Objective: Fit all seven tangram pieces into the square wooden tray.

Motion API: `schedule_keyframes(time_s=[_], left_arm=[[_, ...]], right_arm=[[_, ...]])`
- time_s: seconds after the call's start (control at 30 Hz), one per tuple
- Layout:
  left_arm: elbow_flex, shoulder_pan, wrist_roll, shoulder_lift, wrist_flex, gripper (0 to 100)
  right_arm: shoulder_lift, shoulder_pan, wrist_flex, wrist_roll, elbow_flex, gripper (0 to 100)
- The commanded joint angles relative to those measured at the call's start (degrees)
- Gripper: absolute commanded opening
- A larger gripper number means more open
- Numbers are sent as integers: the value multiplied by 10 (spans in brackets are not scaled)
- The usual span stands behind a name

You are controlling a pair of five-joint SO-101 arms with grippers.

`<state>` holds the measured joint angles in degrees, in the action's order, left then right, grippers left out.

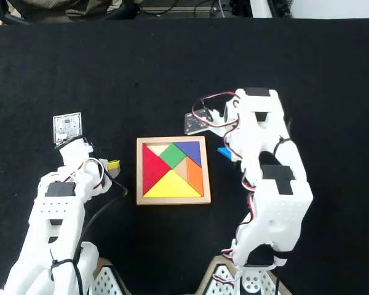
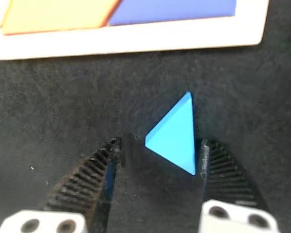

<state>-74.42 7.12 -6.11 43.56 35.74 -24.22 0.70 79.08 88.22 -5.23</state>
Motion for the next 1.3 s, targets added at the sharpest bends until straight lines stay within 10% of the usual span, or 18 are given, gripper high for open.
schedule_keyframes(time_s=[0.0, 1.27], left_arm=[[2, -6, 1, 6, -10, 281], [2, -6, 1, 6, -10, 281]], right_arm=[[-1, 40, -3, -11, 21, 261], [-16, 18, -69, -12, -17, 142]])
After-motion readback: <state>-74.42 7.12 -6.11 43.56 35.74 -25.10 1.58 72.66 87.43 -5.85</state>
